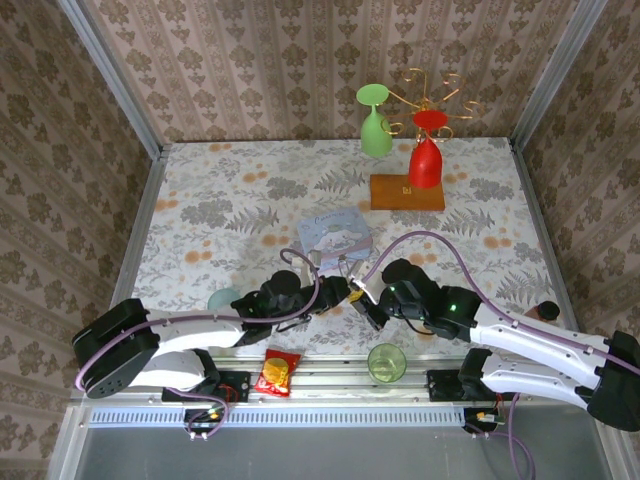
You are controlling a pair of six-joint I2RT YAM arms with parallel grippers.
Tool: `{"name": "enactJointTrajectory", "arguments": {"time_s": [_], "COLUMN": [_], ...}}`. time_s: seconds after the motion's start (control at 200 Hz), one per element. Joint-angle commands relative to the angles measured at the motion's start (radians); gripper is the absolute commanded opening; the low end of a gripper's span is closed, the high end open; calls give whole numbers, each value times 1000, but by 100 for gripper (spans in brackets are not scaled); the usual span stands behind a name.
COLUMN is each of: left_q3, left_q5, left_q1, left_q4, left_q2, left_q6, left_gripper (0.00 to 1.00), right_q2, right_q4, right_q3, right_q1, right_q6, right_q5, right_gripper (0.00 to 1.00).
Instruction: Unlock a padlock with a key
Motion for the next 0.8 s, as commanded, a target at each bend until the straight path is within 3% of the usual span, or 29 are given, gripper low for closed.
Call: {"name": "enactJointTrajectory", "arguments": {"time_s": [0.0, 0.075, 0.165, 0.23, 0.32, 0.355, 0.385, 0.485, 0.655, 0.795], "left_q3": [-16, -17, -25, -34, -54, -60, -64, -69, -106, -131], "left_q5": [27, 41, 55, 58, 24, 2, -19, -93, -167, -182], "left_q1": [12, 17, 26, 32, 35, 34, 31, 25, 22, 22], "left_q4": [-5, 23, 63, 107, 143, 146, 145, 129, 234, 315], "left_q2": [22, 35, 50, 60, 54, 41, 24, -48, -163, -229], "left_q6": [18, 16, 11, 9, 29, 49, 75, 191, 355, 420], "left_gripper": [11, 0, 0, 0, 0, 0, 0, 0, 0, 0], "right_q2": [6, 7, 8, 8, -15, -38, -60, -158, -228, -216], "right_q4": [-15, -20, -17, -7, 14, 33, 48, 170, 547, 733], "right_q3": [19, 19, 17, 9, -11, -28, -39, -114, -256, -273], "right_q1": [12, 15, 20, 21, 20, 13, 6, -56, -233, -248], "right_q6": [-27, -28, -19, -3, 47, 85, 111, 243, 570, 669], "right_q5": [35, 49, 61, 63, 66, 70, 67, -43, -346, -425], "right_gripper": [0, 0, 0, 20, 34, 52, 60, 73, 70, 62]}}
